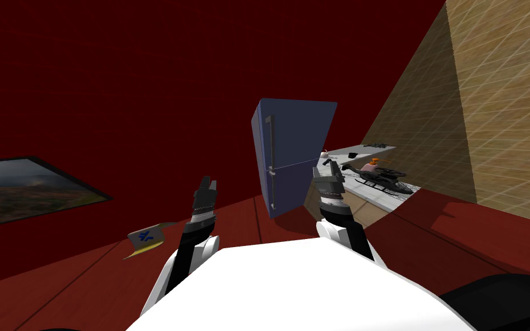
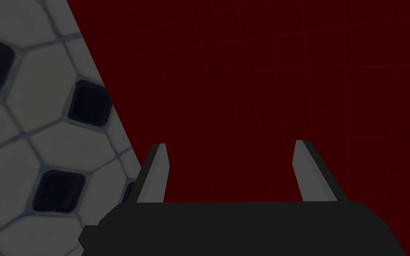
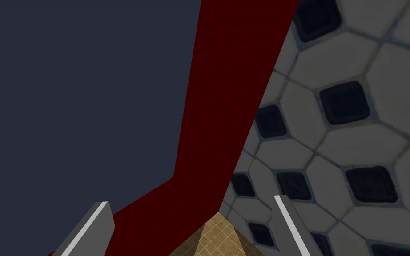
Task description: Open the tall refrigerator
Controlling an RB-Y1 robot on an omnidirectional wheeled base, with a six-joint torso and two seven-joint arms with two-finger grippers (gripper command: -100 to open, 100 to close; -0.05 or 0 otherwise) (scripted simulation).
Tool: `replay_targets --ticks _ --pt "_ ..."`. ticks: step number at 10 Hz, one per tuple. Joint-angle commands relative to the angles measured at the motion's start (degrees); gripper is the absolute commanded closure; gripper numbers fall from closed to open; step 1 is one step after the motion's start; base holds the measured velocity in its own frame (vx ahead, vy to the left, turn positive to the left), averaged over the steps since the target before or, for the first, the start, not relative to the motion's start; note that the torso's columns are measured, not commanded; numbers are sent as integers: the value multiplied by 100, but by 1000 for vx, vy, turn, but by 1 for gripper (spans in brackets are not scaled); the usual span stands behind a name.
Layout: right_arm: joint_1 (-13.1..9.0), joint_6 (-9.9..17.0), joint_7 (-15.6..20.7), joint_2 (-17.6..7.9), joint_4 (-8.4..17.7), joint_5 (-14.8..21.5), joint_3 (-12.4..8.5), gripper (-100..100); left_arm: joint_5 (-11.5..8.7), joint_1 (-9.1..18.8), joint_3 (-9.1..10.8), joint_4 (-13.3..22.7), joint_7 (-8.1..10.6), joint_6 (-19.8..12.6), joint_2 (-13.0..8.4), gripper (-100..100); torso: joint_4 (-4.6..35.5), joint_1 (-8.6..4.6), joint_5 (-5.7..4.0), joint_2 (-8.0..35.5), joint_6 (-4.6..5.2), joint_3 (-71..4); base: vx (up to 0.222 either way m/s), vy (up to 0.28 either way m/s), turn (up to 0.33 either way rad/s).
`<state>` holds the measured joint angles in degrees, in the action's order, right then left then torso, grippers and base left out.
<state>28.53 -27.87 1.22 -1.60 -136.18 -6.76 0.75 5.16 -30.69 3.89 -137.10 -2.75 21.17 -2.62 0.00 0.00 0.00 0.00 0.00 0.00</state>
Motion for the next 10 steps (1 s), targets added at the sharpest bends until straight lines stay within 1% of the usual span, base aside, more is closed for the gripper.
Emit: replay_targets --ticks 1,3,9,10 --pt "0 0 0 0 0 0 0 0 0 0 0 0 0 0 0 0 235 0 0 232 0 -467 0 0 0" --pt "0 0 0 0 -1 0 0 0 0 0 0 -1 0 0 0 0 1006 0 0 1003 0 -2014 0 0 0" --pt "0 -1 0 0 -2 0 0 0 0 0 0 -2 0 1 0 0 3537 0 0 3539 0 -7073 0 0 0" --pt "40 26 31 -268 12 66 -90 -100 0 0 0 -2 0 1 0 0 3960 0 0 3962 0 -7919 23 19 -36"
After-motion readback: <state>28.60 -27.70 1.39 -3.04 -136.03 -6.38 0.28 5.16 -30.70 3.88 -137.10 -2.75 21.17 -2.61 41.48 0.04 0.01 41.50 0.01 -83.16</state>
